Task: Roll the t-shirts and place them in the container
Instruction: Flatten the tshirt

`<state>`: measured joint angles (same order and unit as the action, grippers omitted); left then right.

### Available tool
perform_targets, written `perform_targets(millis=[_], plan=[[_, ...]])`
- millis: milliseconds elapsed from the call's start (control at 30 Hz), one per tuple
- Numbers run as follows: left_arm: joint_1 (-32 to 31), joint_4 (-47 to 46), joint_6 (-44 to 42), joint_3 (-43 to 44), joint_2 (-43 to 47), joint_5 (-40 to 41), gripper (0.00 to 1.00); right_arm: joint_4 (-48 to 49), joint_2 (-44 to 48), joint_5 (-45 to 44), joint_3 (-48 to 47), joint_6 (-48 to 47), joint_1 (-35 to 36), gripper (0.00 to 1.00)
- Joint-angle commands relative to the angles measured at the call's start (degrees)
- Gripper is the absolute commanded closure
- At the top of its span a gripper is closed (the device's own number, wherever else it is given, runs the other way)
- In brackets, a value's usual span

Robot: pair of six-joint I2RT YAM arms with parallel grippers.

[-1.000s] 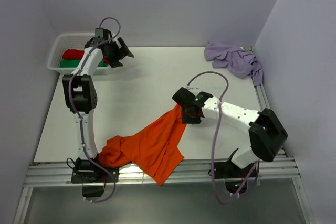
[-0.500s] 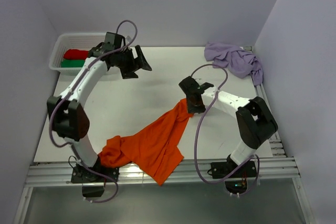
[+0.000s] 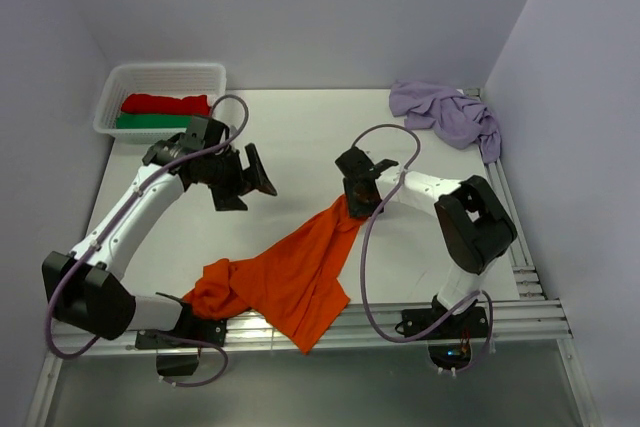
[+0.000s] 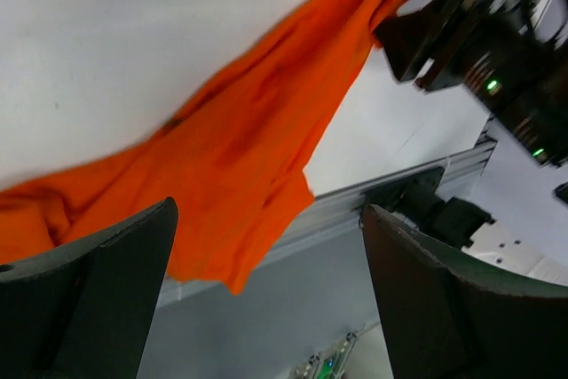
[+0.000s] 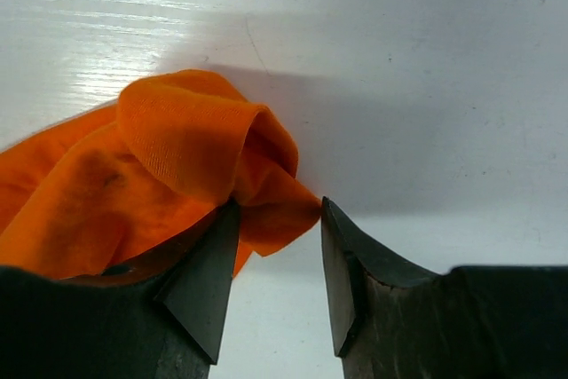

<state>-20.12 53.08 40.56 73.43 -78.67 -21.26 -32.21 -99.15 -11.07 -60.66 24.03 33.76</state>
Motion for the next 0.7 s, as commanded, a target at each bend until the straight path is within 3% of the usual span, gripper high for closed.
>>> perform_targets(millis=[0, 167, 267, 300, 333, 667], plan=[[-1.67, 2.03, 2.77, -3.54, 6.49, 1.22, 0.09, 1.44, 3.34, 1.49, 0.28, -0.92, 0.08, 0.5], [-6.32, 4.22, 5.4, -7.6, 10.55, 2.0, 0.09, 1.45, 2.83, 1.58, 0.81, -1.62, 0.08, 0.52], [-11.77, 6.59, 7.77, -8.12, 12.22, 3.93, 0.09, 0.92, 0.11, 0.88, -1.03, -1.88, -0.01, 0.79], [-14.22, 6.95, 8.31, -8.3, 13.36, 4.38, 0.09, 0.92, -0.16, 0.88, -1.21, -1.8, -0.1, 0.93], [-15.2, 7.82, 8.83, -8.91, 13.72, 4.55, 0.09, 0.92, 0.27, 1.31, -1.21, -1.53, -0.36, 0.99], [-32.77, 6.86, 19.9, -17.88, 17.59, 11.49, 0.11, 1.54, 8.71, 10.8, 0.19, -0.39, -9.05, 1.0]])
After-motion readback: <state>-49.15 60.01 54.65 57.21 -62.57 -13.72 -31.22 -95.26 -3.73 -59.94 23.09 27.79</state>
